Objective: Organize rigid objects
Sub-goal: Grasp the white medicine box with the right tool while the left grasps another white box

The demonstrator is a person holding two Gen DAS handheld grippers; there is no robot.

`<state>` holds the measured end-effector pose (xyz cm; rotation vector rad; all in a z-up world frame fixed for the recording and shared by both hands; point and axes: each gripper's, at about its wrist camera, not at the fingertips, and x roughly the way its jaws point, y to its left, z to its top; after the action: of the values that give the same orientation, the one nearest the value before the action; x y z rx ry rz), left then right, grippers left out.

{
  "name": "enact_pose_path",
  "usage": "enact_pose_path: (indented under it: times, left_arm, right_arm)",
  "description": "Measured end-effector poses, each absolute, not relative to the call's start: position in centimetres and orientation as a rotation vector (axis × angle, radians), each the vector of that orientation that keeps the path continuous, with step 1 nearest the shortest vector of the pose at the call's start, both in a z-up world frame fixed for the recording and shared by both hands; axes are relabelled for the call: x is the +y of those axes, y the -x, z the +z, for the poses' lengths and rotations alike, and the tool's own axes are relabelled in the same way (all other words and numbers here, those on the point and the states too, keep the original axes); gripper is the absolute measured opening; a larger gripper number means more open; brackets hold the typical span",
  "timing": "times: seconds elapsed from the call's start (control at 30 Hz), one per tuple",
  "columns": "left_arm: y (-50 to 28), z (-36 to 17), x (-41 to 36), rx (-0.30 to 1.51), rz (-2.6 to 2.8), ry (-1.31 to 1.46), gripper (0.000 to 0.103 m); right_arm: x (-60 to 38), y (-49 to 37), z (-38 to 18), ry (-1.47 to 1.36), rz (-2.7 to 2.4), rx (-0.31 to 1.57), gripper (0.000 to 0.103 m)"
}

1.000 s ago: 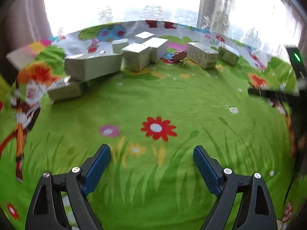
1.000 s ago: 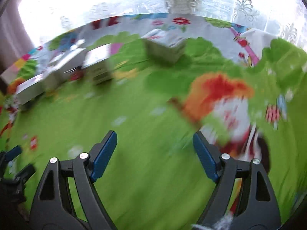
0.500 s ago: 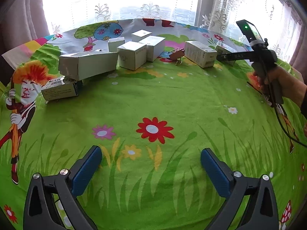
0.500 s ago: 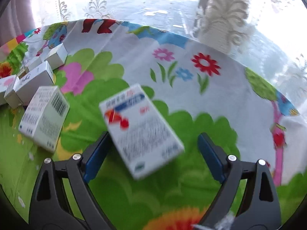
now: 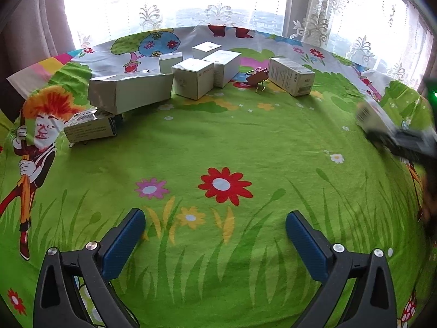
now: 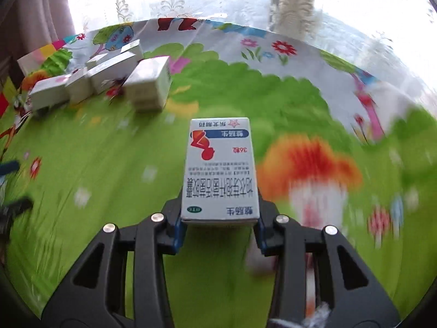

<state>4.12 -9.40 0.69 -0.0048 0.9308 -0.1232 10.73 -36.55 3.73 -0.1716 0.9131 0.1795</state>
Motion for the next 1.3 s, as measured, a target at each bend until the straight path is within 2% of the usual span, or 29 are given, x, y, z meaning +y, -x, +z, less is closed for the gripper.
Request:
enact_pose_path:
  times: [0.17, 0.3, 0.57, 0.8, 0.83, 0.9, 1.3]
  left_arm:
    - [-4.4, 0.9, -10.6, 0.968, -0.014, 0.057, 0.103]
    - [-6.6, 1.1, -16.0, 0.998, -0.099, 0.007, 0.103]
    - [-17.8, 1.4, -24.4, 1.009, -0.080, 0.012, 0.103]
    - [-24.5, 1.3, -26.3, 0.991, -0.041, 0.034, 0.103]
    - [-24.3, 1.4, -26.2, 0.976, -0.058, 0.026, 0.094]
    - [-22.5, 2.0, -26.0, 0.928, -0.127, -0.009, 0.042]
    - [-3.9, 2.2, -16.2, 0.896, -0.272, -0.063, 0.041]
  right_arm:
    - [-37.9, -7.5, 3.8, 0.126, 0.137, 0.905, 0.045]
    - [-37.8, -7.6, 3.8, 0.112, 0.112, 0.907, 0.045]
    - [-37.5, -7.9, 3.7, 0.130, 0.096, 0.908, 0.044]
    - [-37.6, -8.0, 3.7, 0.124, 0.099, 0.909, 0.045]
    - [-37.7, -8.0, 3.7, 0.123, 0.100, 0.909, 0.045]
    - [-37.6, -8.0, 3.7, 0.123, 0.098, 0.909, 0.045]
    - [-37.7, -7.9, 3.7, 0.116, 0.098, 0.909, 0.045]
